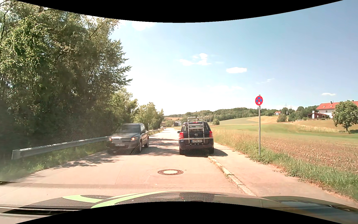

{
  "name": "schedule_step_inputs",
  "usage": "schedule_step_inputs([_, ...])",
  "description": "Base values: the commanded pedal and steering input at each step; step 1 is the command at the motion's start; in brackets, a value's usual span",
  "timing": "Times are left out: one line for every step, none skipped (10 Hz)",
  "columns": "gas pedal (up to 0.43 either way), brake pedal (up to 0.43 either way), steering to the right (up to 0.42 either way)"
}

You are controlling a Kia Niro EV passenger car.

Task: Follow the waypoints while adhering to traffic rules and regulations

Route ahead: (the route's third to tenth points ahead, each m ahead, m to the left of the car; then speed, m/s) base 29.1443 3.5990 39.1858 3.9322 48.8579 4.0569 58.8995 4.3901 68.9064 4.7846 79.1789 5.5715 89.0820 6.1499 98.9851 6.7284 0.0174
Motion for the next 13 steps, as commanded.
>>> schedule_step_inputs([0.047, 0.0, -0.022])
schedule_step_inputs([0.11, 0.0, -0.026])
schedule_step_inputs([0.169, 0.0, -0.03])
schedule_step_inputs([0.197, 0.0, -0.038])
schedule_step_inputs([0.22, 0.0, -0.054])
schedule_step_inputs([0.248, 0.0, -0.076])
schedule_step_inputs([0.28, 0.0, -0.109])
schedule_step_inputs([0.311, 0.0, -0.138])
schedule_step_inputs([0.331, 0.0, -0.189])
schedule_step_inputs([0.331, 0.0, -0.234])
schedule_step_inputs([0.358, 0.0, -0.279])
schedule_step_inputs([0.378, 0.0, -0.33])
schedule_step_inputs([0.39, 0.0, -0.385])
